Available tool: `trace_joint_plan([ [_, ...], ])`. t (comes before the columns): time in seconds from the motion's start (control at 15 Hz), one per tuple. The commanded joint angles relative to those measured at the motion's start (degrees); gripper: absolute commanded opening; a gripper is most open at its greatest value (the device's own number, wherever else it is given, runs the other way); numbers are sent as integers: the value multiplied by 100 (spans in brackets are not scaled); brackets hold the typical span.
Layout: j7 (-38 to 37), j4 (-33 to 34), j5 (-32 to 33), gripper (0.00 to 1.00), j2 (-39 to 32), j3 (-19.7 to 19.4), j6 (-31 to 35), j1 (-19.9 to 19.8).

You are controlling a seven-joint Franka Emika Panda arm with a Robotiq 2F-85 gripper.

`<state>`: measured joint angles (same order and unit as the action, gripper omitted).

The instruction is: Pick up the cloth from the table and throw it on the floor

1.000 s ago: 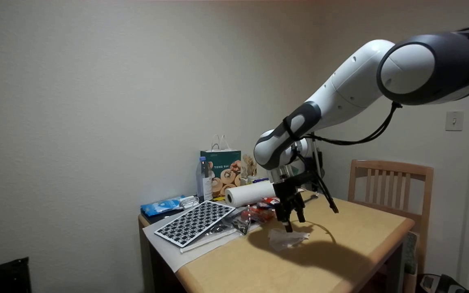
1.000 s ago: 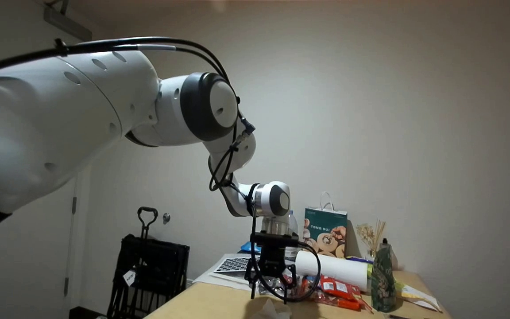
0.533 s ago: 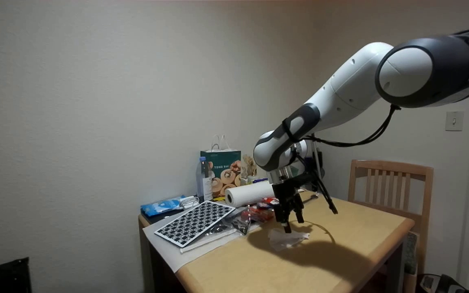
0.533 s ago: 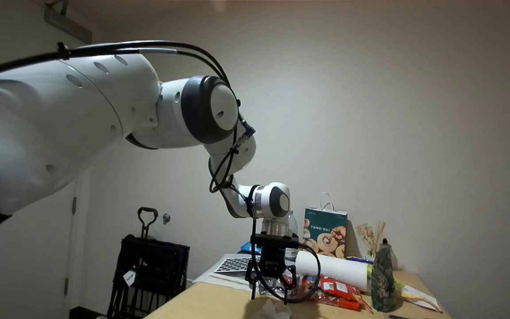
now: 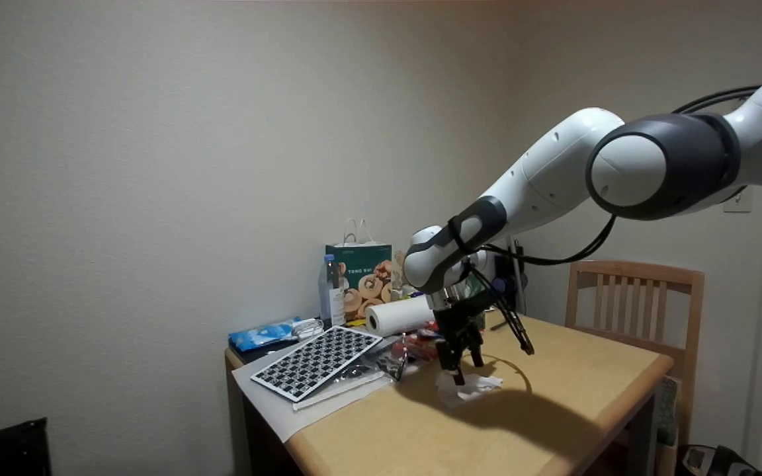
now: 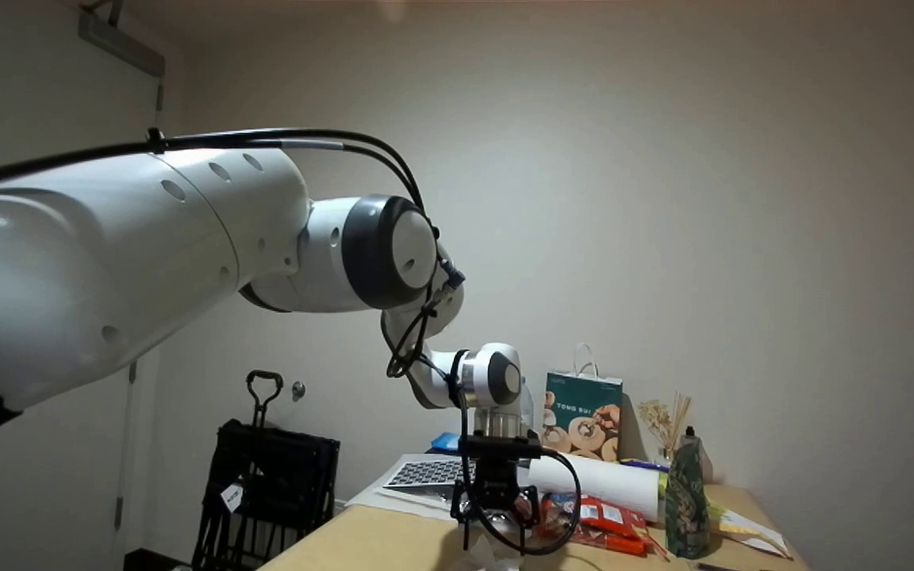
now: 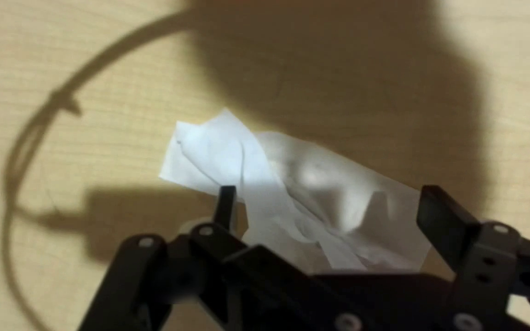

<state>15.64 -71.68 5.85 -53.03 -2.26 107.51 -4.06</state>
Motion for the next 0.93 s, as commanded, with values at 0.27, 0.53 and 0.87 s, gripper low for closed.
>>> trace_joint_plan([
  [0.27, 639, 1201, 235, 46, -746, 79, -674, -70],
  [0.53, 1112, 1421, 189, 20, -887, 156, -801, -153],
  [0.87, 1385, 1430, 132, 5, -917, 179, -785, -268],
])
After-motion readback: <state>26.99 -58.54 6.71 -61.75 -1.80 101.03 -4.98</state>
